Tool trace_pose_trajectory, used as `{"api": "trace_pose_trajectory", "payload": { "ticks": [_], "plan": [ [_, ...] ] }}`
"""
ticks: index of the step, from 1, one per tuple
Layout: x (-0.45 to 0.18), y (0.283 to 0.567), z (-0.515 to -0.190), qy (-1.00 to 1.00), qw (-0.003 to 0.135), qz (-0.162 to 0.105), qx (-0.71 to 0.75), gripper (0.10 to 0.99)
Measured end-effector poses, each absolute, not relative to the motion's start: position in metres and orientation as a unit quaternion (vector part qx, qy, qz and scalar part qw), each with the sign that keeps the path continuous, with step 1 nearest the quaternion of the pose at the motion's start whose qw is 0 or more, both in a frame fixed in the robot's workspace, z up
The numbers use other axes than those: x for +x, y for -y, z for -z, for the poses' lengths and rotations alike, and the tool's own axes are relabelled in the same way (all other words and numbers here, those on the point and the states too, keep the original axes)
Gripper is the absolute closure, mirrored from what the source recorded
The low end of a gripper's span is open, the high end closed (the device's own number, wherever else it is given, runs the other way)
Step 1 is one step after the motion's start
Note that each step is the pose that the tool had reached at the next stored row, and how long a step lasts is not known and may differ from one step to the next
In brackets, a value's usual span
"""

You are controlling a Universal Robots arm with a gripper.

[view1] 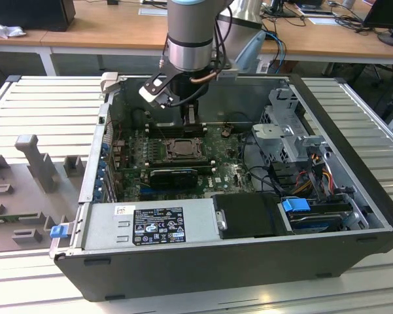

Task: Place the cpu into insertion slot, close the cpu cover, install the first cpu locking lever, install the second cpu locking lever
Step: 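Close the cpu cover, then install the first cpu locking lever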

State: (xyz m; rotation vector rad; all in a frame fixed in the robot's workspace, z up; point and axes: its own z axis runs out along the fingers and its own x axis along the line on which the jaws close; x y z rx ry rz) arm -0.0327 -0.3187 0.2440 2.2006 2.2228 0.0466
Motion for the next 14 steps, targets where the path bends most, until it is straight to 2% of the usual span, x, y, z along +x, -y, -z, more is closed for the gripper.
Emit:
{"api": "trace_pose_trajectory", "payload": {
  "ticks": [14],
  "plan": [
    [-0.0416, 0.3188, -0.2515, -0.711, 0.007, -0.015, 0.704, 0.98]
  ]
}}
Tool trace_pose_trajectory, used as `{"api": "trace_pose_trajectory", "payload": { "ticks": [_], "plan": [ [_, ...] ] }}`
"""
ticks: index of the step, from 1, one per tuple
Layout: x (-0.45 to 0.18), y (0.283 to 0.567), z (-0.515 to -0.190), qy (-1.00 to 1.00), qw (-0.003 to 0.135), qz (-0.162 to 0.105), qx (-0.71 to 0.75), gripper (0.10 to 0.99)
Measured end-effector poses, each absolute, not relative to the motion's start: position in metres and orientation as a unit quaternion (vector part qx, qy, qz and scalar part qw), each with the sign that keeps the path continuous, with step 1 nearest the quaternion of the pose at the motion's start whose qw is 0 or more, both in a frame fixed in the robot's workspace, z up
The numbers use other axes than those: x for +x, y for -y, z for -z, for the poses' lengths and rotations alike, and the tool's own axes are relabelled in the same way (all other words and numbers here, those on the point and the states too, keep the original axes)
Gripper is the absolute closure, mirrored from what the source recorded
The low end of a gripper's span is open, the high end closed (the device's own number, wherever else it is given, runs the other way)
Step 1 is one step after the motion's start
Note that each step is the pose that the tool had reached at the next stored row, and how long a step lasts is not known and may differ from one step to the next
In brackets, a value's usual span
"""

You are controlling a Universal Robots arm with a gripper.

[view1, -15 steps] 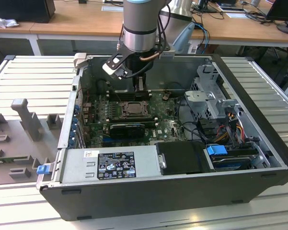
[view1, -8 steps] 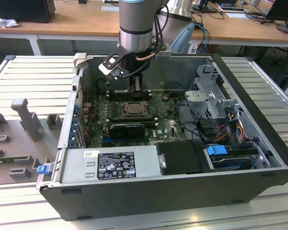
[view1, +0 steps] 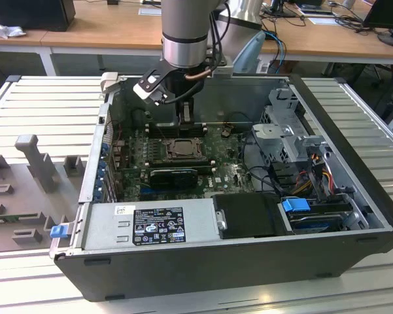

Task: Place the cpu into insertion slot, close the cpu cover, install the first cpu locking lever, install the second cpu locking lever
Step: 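Install the first cpu locking lever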

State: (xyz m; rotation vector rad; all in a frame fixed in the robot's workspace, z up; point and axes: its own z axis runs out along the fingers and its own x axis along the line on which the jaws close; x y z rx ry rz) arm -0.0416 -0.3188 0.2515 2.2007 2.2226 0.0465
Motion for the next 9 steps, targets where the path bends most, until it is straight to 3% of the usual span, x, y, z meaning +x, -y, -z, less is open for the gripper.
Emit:
{"api": "trace_pose_trajectory", "payload": {
  "ticks": [9],
  "plan": [
    [-0.042, 0.319, -0.278, -0.714, 0.007, -0.015, 0.7, 0.98]
  ]
}}
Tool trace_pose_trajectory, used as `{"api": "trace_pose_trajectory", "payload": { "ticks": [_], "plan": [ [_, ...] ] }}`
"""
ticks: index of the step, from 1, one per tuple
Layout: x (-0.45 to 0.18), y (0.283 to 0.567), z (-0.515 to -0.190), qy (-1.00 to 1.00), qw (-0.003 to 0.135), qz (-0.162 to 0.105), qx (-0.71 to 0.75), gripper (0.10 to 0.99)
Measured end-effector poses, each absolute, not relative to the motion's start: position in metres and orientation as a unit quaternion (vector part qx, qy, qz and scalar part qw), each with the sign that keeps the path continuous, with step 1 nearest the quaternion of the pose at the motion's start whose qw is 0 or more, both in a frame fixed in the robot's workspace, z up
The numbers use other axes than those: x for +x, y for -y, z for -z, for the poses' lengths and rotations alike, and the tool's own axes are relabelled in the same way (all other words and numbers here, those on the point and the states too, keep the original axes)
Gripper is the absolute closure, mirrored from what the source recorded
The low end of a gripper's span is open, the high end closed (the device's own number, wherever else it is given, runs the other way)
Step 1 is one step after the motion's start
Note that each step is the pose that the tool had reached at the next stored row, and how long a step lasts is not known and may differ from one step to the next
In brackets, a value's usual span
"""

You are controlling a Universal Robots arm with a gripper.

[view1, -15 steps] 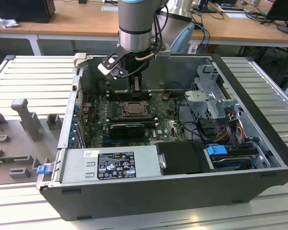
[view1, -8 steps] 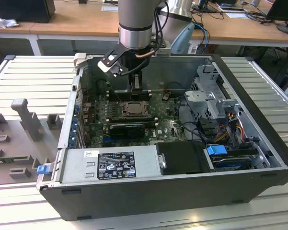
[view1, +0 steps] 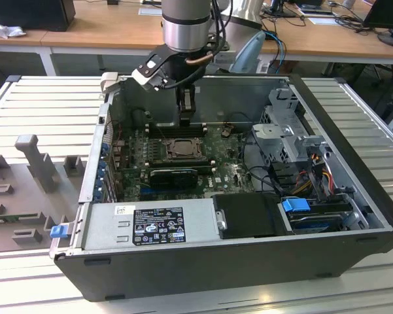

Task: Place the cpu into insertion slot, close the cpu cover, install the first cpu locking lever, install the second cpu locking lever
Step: 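Install the first cpu locking lever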

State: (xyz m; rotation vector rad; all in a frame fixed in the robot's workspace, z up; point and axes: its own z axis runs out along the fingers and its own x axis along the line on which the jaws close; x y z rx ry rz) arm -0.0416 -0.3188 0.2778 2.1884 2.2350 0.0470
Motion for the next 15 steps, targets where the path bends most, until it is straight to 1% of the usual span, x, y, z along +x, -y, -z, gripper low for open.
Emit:
{"api": "trace_pose_trajectory", "payload": {
  "ticks": [7, 15],
  "plan": [
    [-0.0416, 0.3188, -0.2759, -0.794, 0.005, -0.016, 0.608, 0.98],
    [-0.0416, 0.3188, -0.2754, -0.835, 0.004, -0.016, 0.55, 0.98]
  ]
}}
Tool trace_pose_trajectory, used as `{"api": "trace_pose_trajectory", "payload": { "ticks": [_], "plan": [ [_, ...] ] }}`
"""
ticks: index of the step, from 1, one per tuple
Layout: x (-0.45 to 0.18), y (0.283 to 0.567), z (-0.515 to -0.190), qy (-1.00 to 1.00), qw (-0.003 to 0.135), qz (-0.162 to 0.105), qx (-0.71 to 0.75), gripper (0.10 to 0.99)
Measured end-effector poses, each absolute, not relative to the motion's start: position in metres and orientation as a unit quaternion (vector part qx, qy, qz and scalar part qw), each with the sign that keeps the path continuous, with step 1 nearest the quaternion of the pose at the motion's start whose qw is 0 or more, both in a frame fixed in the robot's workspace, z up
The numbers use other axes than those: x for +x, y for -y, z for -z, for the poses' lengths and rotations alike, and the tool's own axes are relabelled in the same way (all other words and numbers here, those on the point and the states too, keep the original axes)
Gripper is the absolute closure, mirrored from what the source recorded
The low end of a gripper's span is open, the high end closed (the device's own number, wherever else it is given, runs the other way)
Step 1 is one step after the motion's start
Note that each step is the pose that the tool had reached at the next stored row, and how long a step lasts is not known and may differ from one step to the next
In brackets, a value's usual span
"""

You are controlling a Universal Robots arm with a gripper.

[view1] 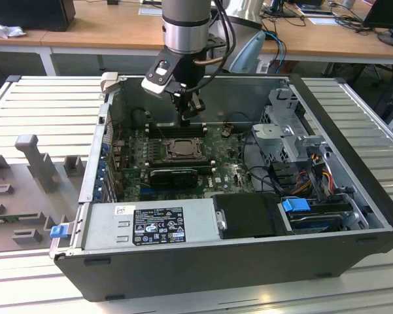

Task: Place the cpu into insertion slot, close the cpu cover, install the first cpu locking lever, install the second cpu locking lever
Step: 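Install the first cpu locking lever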

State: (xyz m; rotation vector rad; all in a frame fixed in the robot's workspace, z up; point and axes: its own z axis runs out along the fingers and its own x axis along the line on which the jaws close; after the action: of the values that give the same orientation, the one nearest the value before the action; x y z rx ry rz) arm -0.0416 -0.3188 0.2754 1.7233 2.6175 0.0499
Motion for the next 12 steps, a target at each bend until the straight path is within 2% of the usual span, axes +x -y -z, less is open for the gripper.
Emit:
{"api": "trace_pose_trajectory", "payload": {
  "ticks": [12],
  "plan": [
    [-0.0417, 0.3188, -0.2708, -0.932, 0.0, -0.016, 0.363, 0.98]
  ]
}}
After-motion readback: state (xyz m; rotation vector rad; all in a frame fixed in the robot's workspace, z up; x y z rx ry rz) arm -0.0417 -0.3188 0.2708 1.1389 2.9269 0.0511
